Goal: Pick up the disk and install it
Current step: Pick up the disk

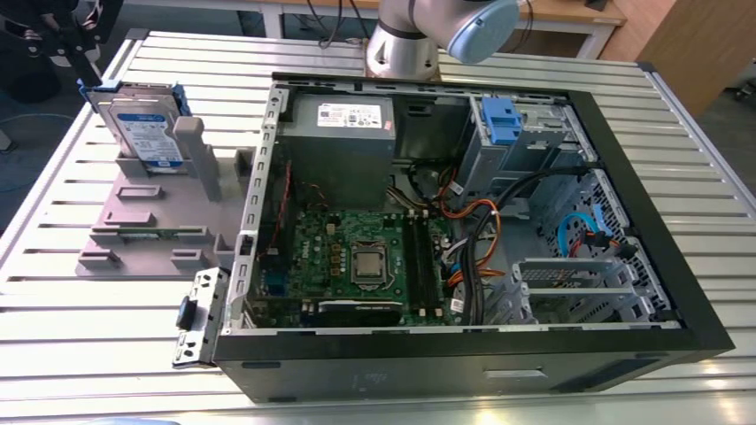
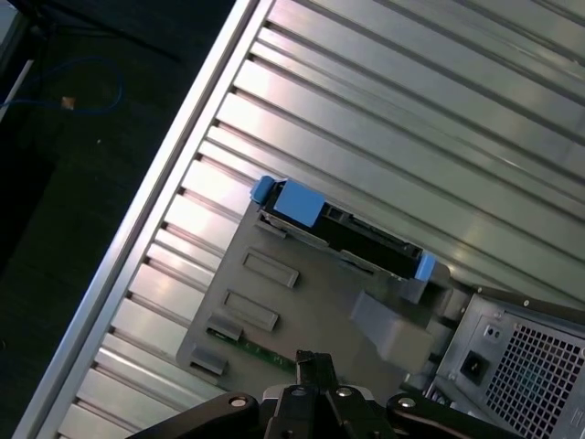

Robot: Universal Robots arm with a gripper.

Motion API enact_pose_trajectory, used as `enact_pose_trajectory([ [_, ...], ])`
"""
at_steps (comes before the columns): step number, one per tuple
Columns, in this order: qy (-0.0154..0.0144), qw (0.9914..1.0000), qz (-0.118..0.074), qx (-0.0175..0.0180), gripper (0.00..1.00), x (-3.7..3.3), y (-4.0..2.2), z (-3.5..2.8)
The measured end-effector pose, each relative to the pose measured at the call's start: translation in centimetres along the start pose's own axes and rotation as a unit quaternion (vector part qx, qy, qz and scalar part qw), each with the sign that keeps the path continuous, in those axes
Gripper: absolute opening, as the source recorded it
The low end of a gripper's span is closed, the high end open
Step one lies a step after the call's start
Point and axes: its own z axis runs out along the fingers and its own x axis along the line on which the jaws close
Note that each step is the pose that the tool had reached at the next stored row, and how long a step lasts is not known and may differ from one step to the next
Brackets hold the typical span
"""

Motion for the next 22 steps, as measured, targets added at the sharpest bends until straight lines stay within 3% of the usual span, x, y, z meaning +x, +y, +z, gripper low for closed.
enact_pose_trajectory([
  [22,0.0008,0.99983,-0.018,-0.0005,0.11,0.0,0.0,0.0],
])
